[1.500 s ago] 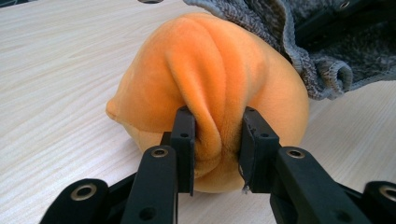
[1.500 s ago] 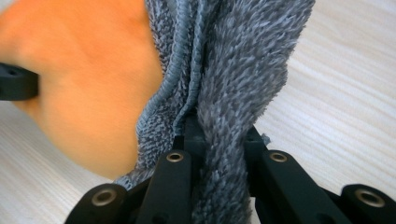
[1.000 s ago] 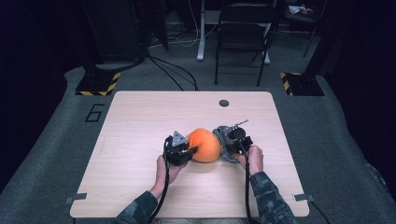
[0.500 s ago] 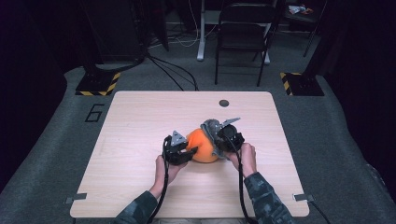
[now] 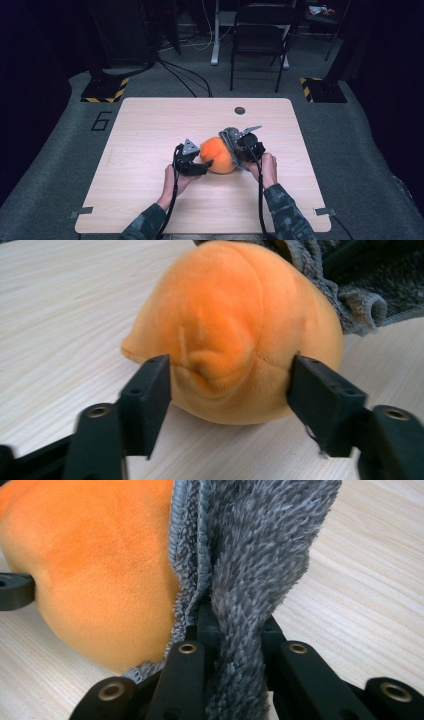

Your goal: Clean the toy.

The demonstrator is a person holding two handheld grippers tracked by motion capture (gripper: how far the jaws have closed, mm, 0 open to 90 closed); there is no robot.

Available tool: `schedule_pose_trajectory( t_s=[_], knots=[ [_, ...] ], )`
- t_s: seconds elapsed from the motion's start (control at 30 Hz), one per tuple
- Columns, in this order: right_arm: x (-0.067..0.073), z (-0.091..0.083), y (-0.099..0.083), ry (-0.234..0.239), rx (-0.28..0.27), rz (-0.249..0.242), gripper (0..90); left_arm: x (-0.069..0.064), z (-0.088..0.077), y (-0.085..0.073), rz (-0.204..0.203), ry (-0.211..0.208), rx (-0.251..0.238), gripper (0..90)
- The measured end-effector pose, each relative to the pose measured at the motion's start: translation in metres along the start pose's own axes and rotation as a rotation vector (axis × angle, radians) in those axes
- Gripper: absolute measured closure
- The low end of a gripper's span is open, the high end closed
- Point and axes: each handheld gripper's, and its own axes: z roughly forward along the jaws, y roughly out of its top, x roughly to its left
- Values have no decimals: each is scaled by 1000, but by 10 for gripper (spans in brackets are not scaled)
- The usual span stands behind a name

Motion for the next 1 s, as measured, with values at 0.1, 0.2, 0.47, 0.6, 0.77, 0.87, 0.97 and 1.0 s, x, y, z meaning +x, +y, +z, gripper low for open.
schedule_pose_trajectory(
  t_s=[0.1, 0.2, 0.47, 0.6, 0.77, 0.87, 0.97, 1.0],
  knots=[
    [-2, 0, -1, 4, 2, 0, 794, -2, 2, -2, 10, 8, -12, 489],
    [-2, 0, -1, 0, -3, 1, 794, -3, 3, -3, 12, 25, -11, 615],
    [1, -18, 8, 5, -72, 3, 793, -5, -2, 1, -16, 41, -35, 718],
    [11, -40, 16, 45, -149, -6, 793, -9, -5, 4, -31, 36, -40, 720],
    [36, -42, 21, 79, -155, -74, 793, -15, -4, 6, -19, 41, -33, 717],
    [39, -26, 17, 28, -119, -107, 794, -13, -2, 3, -21, 39, -18, 712],
    [31, -21, 15, 34, -105, -79, 794, -12, -1, 2, -25, 31, -13, 709],
    [29, -20, 14, 34, -96, -64, 794, -12, 0, 2, -24, 29, -11, 708]
  ],
)
